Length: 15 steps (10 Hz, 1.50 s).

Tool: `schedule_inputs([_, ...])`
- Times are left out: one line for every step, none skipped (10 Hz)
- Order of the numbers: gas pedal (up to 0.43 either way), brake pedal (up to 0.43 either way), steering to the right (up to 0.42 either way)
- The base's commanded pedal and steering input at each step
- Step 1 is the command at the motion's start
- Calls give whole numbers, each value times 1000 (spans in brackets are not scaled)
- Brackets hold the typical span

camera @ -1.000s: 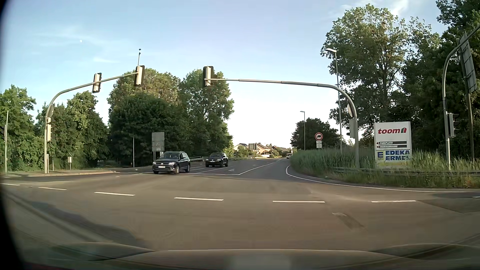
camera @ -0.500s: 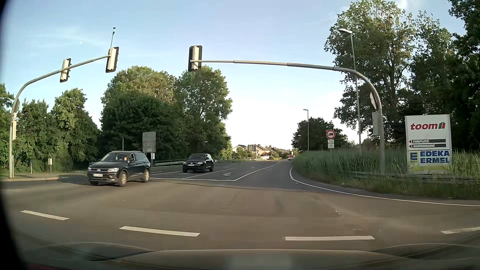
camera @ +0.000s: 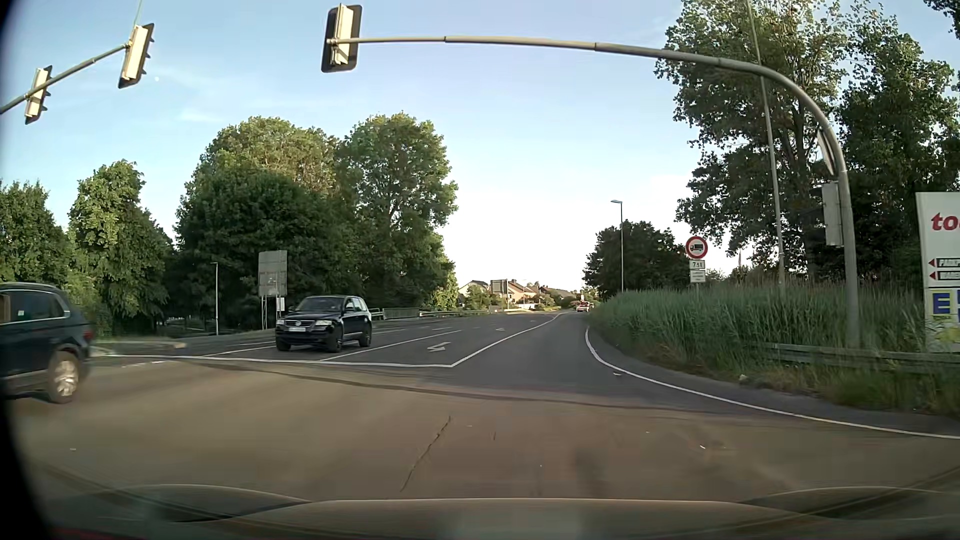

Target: Follow the waypoints while adhering to traffic rules and regulations

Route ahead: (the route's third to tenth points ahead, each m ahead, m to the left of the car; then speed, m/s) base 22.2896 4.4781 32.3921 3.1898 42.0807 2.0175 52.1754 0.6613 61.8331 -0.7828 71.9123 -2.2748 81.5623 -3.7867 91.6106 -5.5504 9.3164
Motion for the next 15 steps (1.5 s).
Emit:
schedule_inputs([260, 30, 20])
schedule_inputs([260, 30, 20])
schedule_inputs([248, 30, 20])
schedule_inputs([228, 30, 21])
schedule_inputs([220, 30, 21])
schedule_inputs([169, 30, 20])
schedule_inputs([157, 30, 20])
schedule_inputs([130, 30, 20])
schedule_inputs([98, 30, 20])
schedule_inputs([67, 30, 19])
schedule_inputs([59, 30, 19])
schedule_inputs([28, 30, 18])
schedule_inputs([20, 30, 18])
schedule_inputs([0, 30, 17])
schedule_inputs([0, 30, 14])
